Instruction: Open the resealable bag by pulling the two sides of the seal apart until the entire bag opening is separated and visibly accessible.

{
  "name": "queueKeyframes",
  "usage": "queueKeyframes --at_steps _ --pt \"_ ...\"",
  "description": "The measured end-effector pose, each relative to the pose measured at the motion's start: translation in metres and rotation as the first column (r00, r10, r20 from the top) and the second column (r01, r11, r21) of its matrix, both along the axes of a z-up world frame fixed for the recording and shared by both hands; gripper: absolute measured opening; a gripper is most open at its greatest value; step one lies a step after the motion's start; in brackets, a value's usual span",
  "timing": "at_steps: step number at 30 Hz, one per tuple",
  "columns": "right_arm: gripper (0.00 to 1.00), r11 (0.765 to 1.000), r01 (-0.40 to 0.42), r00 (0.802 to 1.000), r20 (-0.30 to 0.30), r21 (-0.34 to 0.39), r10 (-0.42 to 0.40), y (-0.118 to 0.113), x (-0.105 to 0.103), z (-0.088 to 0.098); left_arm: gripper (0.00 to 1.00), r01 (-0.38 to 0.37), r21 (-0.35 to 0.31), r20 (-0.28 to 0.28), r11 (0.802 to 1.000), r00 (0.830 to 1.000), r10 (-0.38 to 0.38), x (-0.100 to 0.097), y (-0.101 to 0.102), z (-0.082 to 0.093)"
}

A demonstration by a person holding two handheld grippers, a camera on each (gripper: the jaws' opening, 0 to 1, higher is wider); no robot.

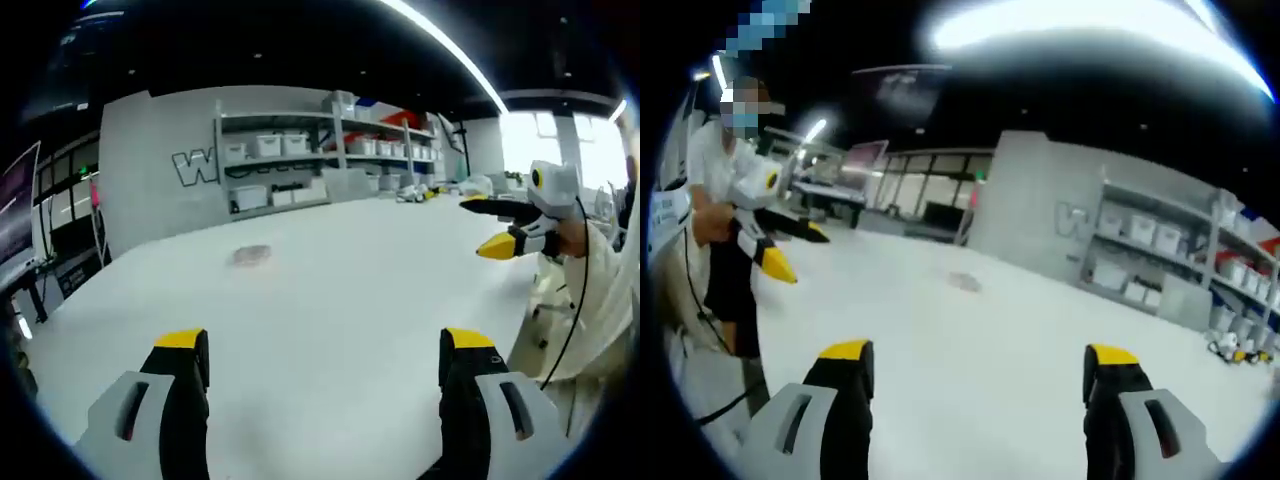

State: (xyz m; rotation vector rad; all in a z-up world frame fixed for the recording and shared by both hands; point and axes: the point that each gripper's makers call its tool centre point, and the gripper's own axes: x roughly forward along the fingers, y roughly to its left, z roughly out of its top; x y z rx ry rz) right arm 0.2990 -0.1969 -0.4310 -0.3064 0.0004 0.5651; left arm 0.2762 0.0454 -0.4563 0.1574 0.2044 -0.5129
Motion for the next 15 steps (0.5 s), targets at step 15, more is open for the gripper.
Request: queueKeyframes --at_steps 15 --pt "0.87 1.000 -0.006 1.000 -0.003 -0.009 0.006 -0.0001 0.0004 -0.0005 0.94 -0.005 0.001 -0.003 1.000 1.000 0.005 -0.0008 0.0019 -0.0018"
